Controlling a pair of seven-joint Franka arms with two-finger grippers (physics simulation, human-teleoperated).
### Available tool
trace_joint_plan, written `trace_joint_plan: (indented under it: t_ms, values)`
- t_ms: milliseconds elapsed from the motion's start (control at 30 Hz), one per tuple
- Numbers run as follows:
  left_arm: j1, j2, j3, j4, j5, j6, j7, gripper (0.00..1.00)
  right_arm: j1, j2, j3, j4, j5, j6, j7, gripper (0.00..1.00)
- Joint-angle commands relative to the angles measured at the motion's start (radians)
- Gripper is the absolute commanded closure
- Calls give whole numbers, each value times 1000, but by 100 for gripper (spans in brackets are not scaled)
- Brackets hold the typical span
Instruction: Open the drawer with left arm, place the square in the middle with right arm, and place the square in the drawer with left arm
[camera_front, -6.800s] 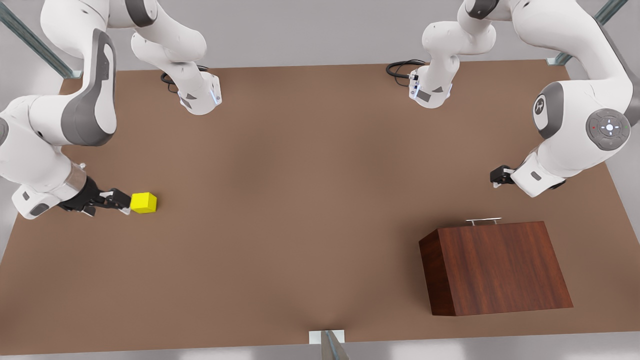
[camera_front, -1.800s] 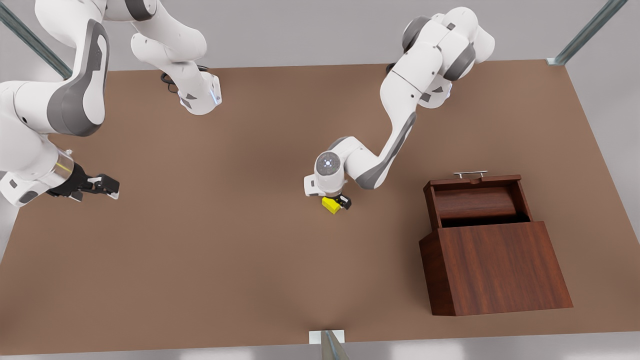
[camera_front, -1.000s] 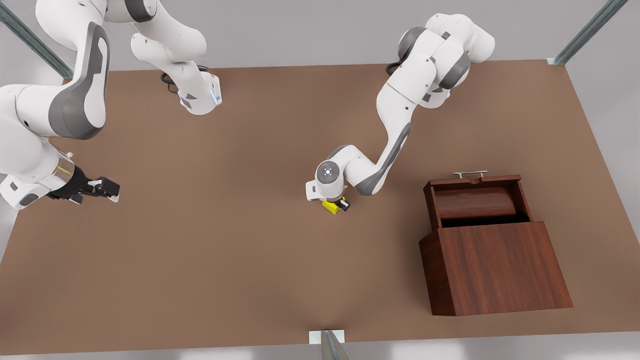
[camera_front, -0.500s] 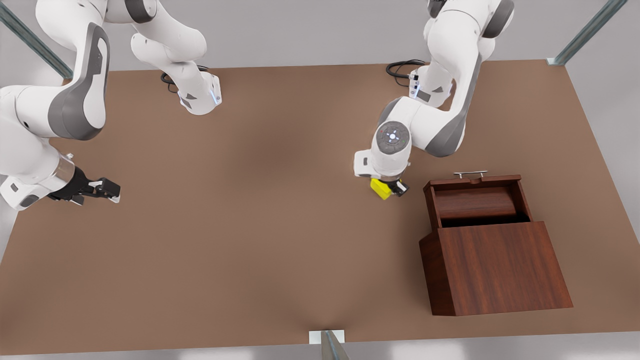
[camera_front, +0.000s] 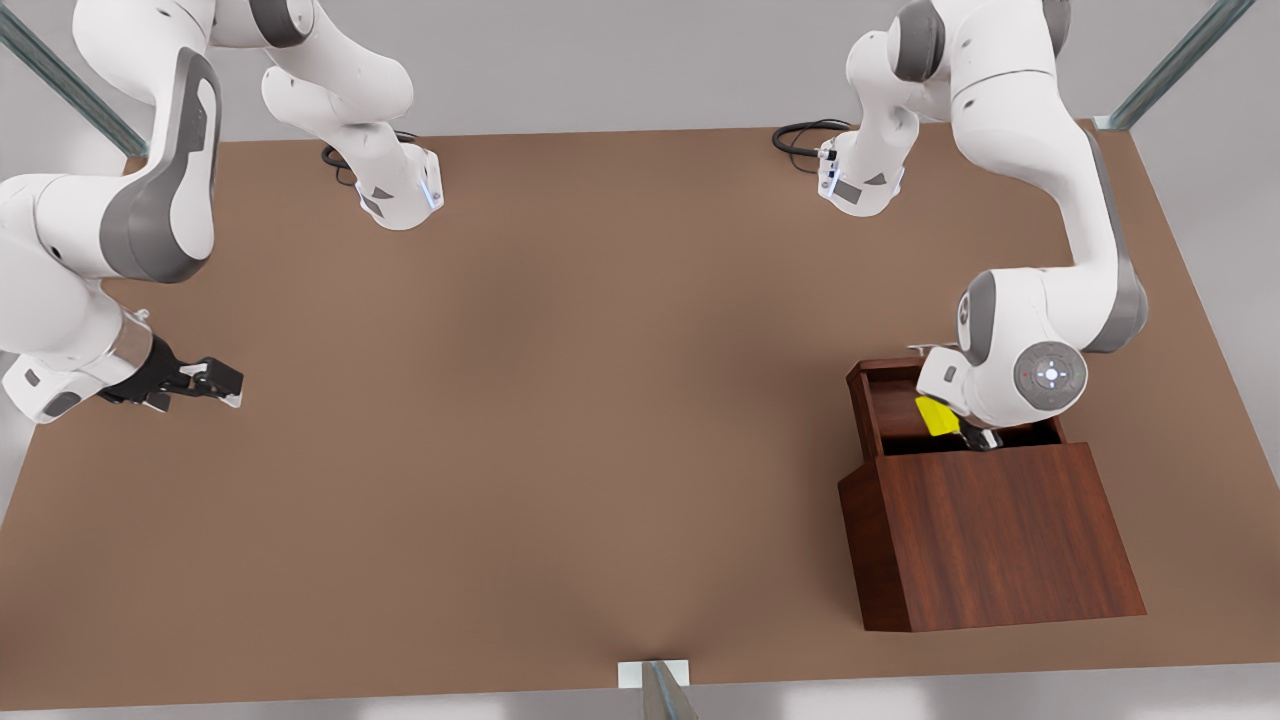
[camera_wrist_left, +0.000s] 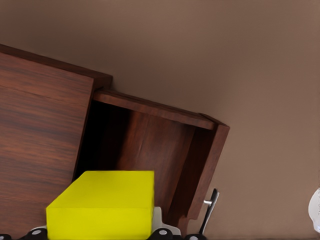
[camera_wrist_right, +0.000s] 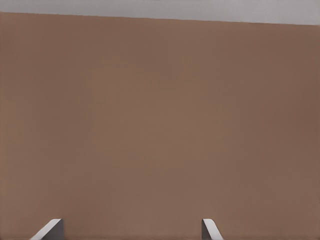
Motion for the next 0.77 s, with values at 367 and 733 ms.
trace_joint_plan:
  t_ms: [367,733]
  values:
    - [8,-18,21,161,-90,-175,-631,0,0,0,0,0,2,3,0,0]
    - [436,-258,-588,43,117,-11,-1266,0,1,12,0,0,0,8,0,0]
